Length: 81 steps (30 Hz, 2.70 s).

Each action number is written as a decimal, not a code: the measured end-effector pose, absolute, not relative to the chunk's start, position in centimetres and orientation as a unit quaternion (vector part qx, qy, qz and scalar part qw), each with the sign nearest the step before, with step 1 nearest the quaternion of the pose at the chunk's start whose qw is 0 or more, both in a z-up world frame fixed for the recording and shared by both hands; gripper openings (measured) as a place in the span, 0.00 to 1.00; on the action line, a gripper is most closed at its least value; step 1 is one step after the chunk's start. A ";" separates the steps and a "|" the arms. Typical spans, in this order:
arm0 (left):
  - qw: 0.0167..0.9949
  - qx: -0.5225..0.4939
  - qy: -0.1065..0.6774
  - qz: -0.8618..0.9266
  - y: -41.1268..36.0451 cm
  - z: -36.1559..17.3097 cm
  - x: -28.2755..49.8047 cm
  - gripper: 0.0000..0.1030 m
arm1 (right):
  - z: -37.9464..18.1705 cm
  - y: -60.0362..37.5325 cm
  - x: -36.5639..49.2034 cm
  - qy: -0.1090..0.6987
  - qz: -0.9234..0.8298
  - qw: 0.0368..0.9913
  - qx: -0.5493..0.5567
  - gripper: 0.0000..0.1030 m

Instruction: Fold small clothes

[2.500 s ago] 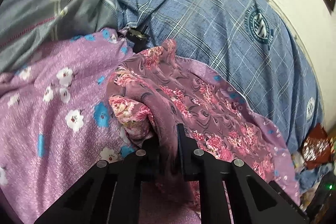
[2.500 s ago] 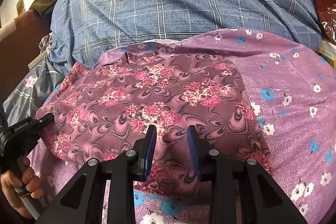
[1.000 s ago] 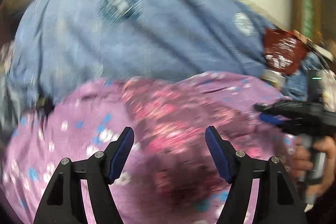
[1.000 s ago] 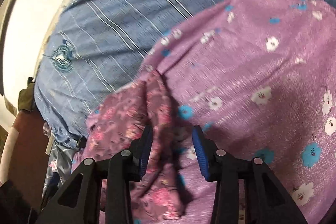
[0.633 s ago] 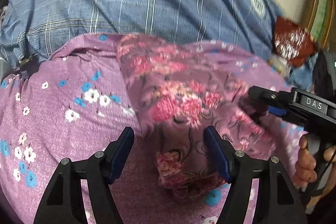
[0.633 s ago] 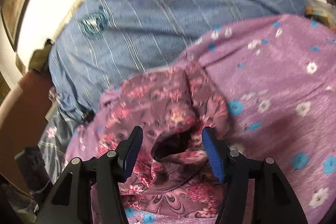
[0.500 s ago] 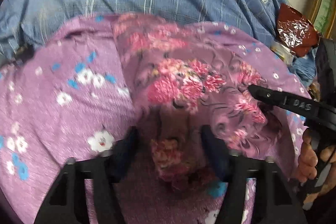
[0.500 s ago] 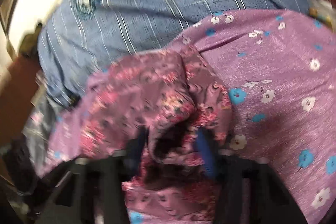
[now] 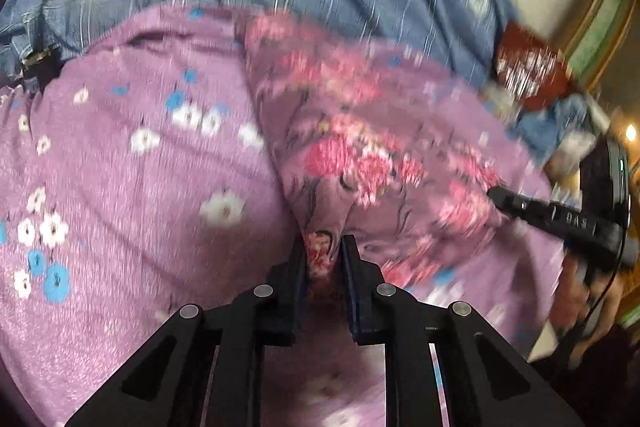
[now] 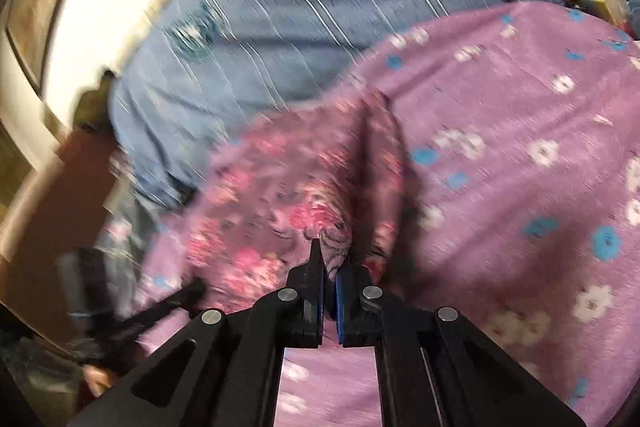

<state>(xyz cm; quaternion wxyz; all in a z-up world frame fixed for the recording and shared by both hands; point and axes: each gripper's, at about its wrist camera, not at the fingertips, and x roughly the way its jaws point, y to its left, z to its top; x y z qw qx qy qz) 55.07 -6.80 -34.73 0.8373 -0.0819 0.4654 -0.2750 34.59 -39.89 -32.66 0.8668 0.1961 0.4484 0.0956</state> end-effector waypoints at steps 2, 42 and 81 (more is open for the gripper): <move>0.832 -0.095 0.470 -0.281 -6.0 -34.5 55.3 0.18 | -33.8 -40.0 35.2 0.483 0.088 0.852 0.183 0.05; 0.883 -0.023 0.427 -0.195 -10.0 -34.1 58.2 0.66 | -34.8 -33.6 58.2 0.585 0.030 0.799 0.139 0.22; 0.934 -0.037 0.339 -0.104 -9.2 -32.5 57.1 0.74 | -31.4 -38.8 38.8 0.447 0.100 0.868 0.191 0.35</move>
